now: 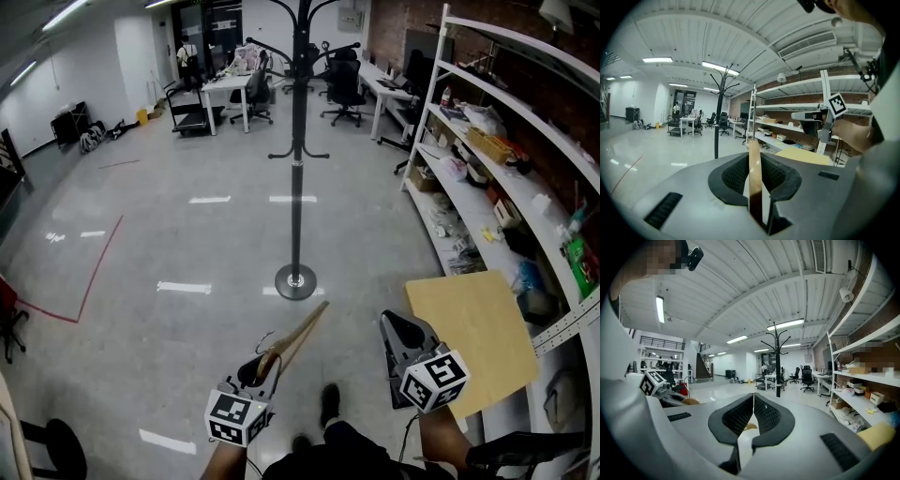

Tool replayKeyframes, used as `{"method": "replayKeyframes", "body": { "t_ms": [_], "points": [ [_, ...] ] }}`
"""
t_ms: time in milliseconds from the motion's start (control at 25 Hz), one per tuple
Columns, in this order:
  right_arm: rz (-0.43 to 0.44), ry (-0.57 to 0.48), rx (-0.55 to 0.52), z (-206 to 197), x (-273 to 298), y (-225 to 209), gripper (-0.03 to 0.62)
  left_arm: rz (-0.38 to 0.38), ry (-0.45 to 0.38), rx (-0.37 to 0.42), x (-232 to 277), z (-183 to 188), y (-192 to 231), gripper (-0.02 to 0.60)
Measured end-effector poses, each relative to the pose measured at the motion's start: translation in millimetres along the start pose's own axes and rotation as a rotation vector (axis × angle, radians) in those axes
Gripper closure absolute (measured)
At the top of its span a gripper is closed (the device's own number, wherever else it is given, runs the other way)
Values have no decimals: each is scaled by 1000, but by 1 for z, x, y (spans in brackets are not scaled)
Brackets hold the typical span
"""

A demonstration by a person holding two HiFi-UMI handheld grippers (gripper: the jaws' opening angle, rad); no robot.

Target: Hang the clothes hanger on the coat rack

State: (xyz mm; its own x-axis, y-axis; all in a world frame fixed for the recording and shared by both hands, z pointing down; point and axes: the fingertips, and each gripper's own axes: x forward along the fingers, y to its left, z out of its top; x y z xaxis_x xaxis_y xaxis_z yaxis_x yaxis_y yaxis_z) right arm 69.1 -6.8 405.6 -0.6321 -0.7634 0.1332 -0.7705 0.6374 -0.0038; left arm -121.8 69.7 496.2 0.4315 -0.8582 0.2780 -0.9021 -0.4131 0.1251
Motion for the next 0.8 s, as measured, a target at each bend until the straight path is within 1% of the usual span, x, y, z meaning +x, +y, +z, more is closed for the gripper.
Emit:
{"method": "replayKeyframes", "body": {
  "t_ms": [120,240,400,520,720,800],
  "points": [
    [15,-16,7,1,32,-14,586,11,7,12,24,9,22,529],
    [25,-24,7,6,65,-35,586,21,7,28,55,26,41,529],
    [55,-53,10,19,115,-82,586,37,17,44,115,59,63,529],
    [80,-70,18,30,150,-114,586,37,7,45,158,86,75,529],
    [113,-87,2,39,197,-158,586,38,10,42,218,113,92,529],
    [121,-89,13,40,216,-172,586,33,29,49,240,121,102,529]
  ]
}}
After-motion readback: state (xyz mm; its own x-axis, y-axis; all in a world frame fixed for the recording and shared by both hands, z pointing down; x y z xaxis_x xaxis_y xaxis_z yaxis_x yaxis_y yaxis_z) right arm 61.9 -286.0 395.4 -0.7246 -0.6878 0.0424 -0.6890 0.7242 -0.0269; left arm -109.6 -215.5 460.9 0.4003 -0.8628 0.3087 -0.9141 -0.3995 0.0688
